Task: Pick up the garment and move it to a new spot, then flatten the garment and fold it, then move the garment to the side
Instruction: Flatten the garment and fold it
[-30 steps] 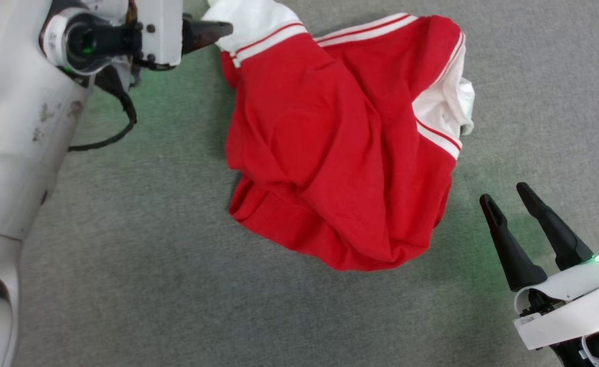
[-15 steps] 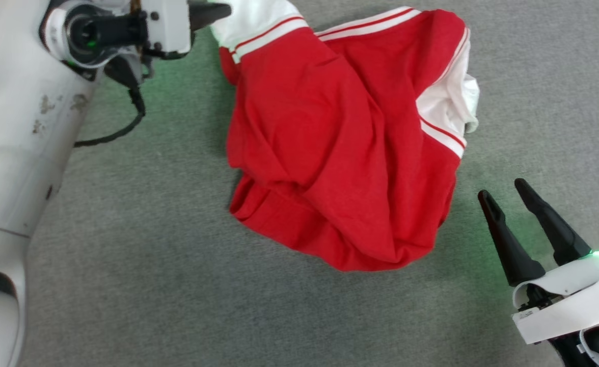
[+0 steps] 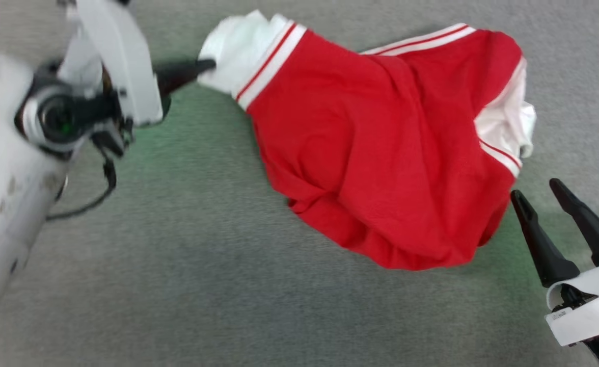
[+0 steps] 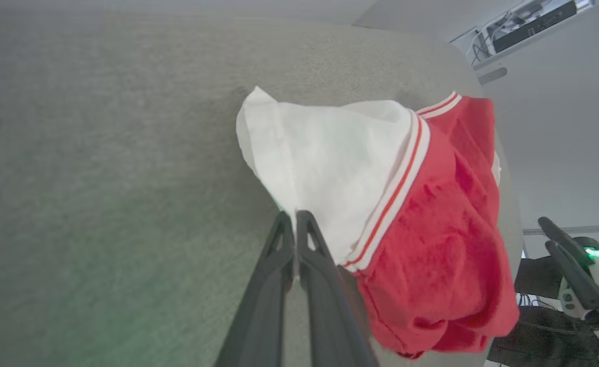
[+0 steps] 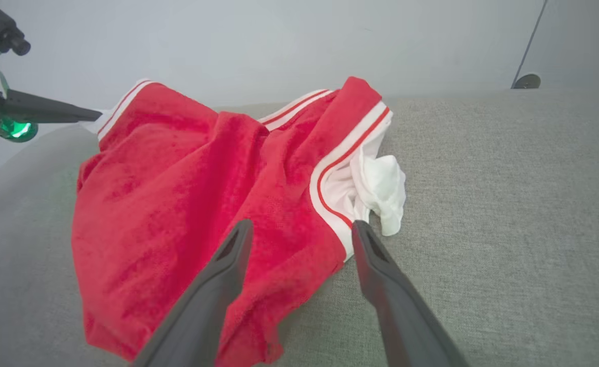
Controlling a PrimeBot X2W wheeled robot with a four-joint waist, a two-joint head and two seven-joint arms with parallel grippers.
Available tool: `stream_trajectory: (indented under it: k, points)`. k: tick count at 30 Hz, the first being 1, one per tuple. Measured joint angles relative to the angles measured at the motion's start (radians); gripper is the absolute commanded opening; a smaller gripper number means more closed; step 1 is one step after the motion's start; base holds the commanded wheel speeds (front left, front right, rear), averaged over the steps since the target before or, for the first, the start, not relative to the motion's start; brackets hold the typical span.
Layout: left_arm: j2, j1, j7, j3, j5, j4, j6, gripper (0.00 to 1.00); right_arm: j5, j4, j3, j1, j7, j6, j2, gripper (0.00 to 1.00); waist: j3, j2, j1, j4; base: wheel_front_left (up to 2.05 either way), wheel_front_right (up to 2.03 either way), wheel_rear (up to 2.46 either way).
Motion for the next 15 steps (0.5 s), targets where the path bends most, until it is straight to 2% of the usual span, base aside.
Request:
stream_trajectory:
  k: [8, 11, 15]
  points:
    - [0.118, 0.196, -0.104, 0.000, -0.032, -0.191, 0.000, 0.00, -0.005, -0.053, -0.045, 0.029, 0.068, 0.000, 0.000, 1.00, -0.056, 0.0000, 0.0001, 0.081, 0.00, 0.00, 0.00]
    - [0.165, 0.245, -0.178, 0.014, -0.014, -0.257, 0.000, 0.00, -0.005, -0.067, -0.059, 0.036, 0.084, 0.000, 0.001, 1.00, -0.075, 0.0000, 0.0000, 0.096, 0.00, 0.00, 0.00]
    - [0.200, 0.313, -0.261, 0.020, 0.019, -0.311, -0.001, 0.00, -0.009, -0.079, -0.083, 0.065, 0.100, 0.000, 0.008, 1.00, -0.088, 0.0000, 0.0000, 0.107, 0.00, 0.00, 0.00]
